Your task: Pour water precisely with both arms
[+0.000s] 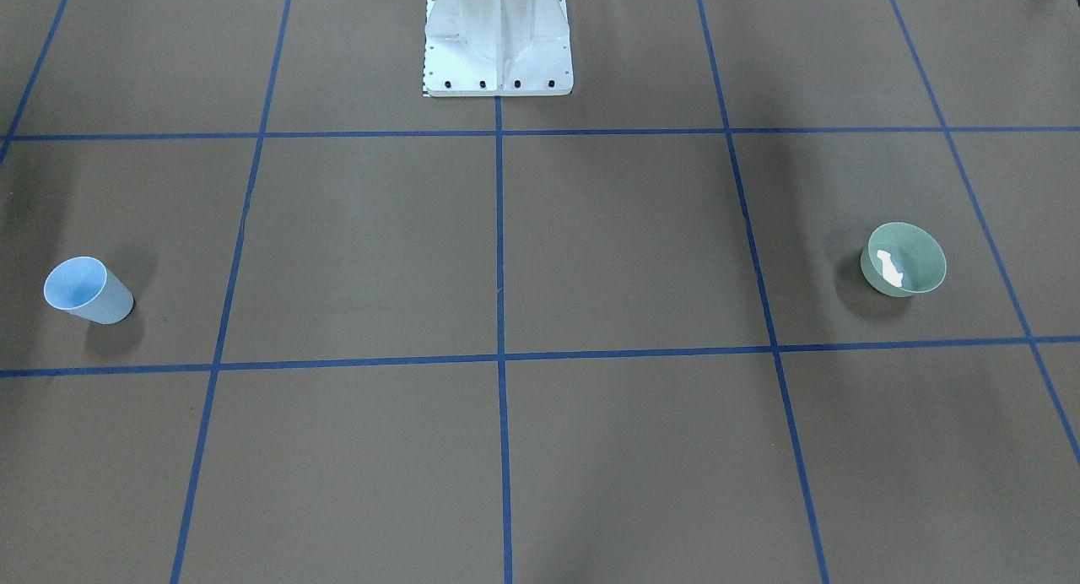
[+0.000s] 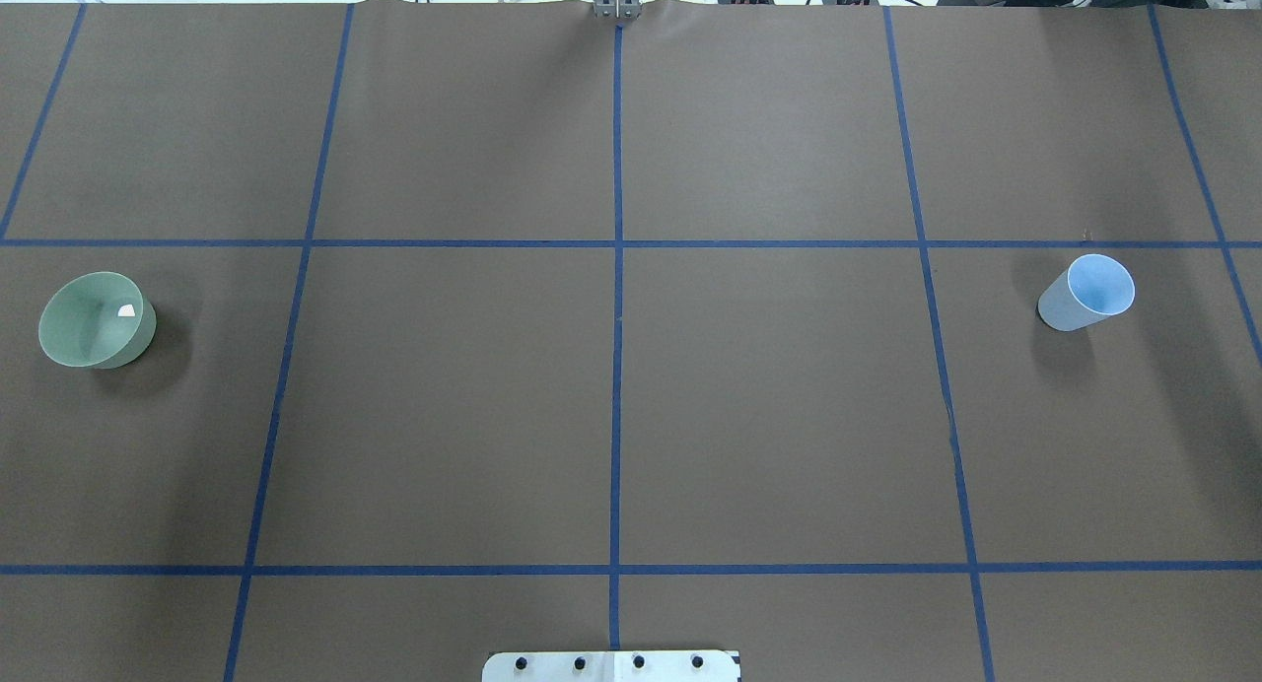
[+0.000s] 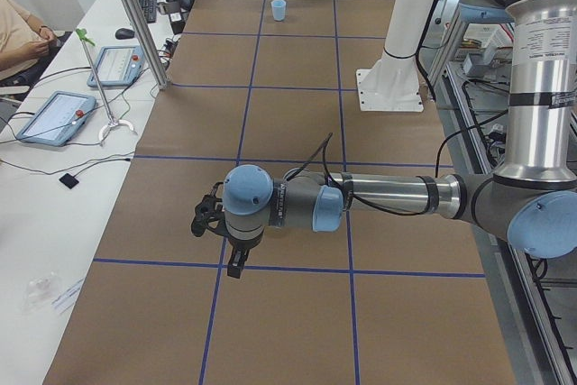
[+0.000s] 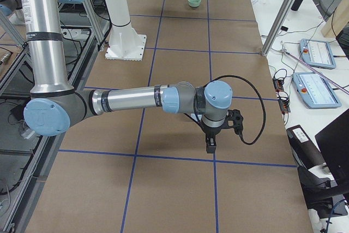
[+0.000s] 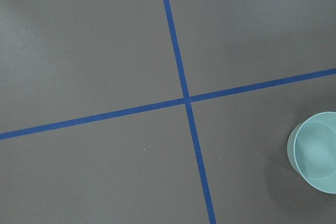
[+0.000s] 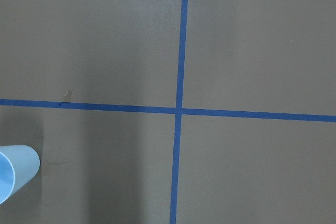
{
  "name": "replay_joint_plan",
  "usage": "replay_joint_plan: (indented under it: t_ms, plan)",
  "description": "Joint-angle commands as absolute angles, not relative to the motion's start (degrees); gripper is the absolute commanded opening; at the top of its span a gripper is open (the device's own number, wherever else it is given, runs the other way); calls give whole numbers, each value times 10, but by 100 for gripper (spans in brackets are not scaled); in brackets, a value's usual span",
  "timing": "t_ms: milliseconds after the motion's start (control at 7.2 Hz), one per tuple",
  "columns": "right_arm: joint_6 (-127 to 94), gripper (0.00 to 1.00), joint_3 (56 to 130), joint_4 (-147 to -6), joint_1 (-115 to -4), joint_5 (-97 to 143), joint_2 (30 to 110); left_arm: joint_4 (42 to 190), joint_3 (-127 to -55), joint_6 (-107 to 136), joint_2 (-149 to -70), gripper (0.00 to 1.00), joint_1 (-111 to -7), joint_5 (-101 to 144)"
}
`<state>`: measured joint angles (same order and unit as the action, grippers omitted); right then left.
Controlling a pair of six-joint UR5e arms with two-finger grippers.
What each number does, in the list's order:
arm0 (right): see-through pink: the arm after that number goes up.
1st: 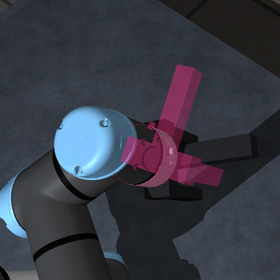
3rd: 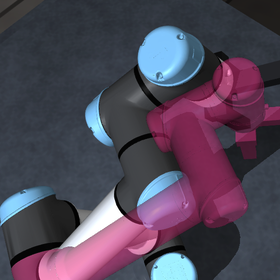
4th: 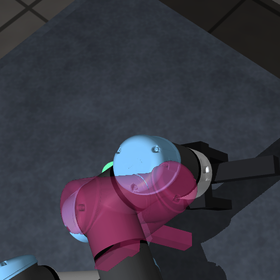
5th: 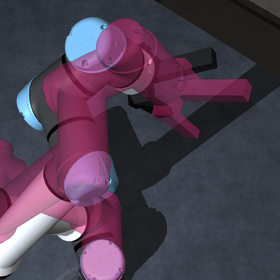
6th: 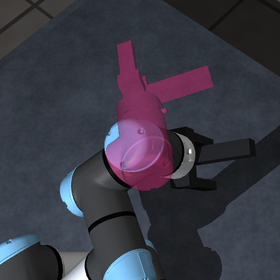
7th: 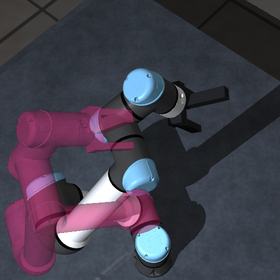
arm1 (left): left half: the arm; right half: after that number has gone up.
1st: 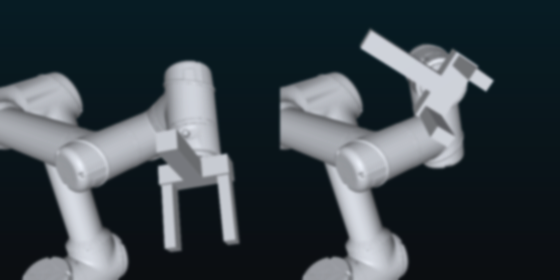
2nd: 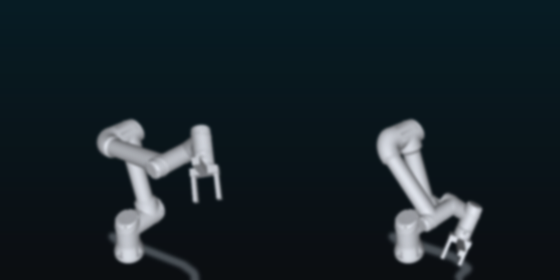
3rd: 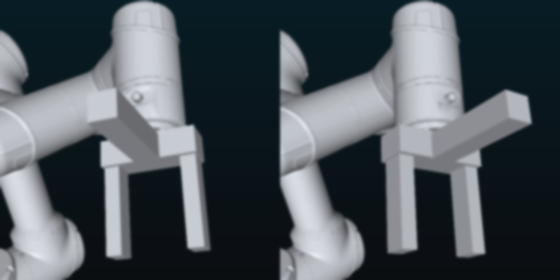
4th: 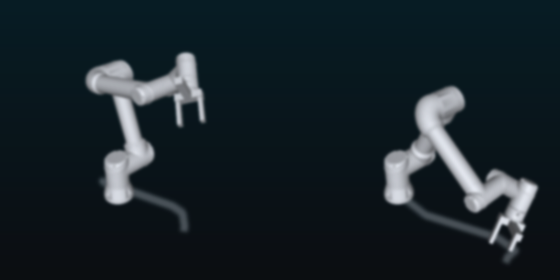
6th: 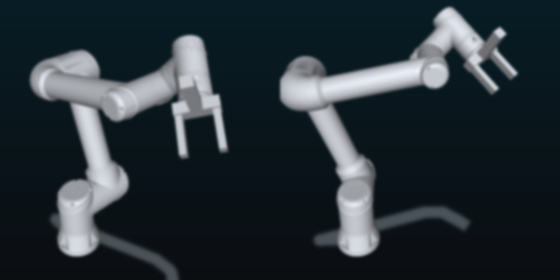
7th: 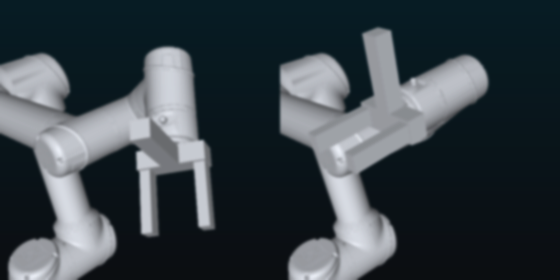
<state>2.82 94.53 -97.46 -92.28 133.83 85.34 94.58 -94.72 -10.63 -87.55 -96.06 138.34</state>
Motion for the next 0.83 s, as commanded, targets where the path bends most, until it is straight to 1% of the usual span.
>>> replay_joint_plan:
  t_ms: [0,694]
  plan:
    - [28,100,946,-974,-923,1339,853,947,-948,-106,-875,100,-961,1383]
    - [29,100,950,-974,-923,1339,853,946,-948,-106,-875,100,-960,1383]
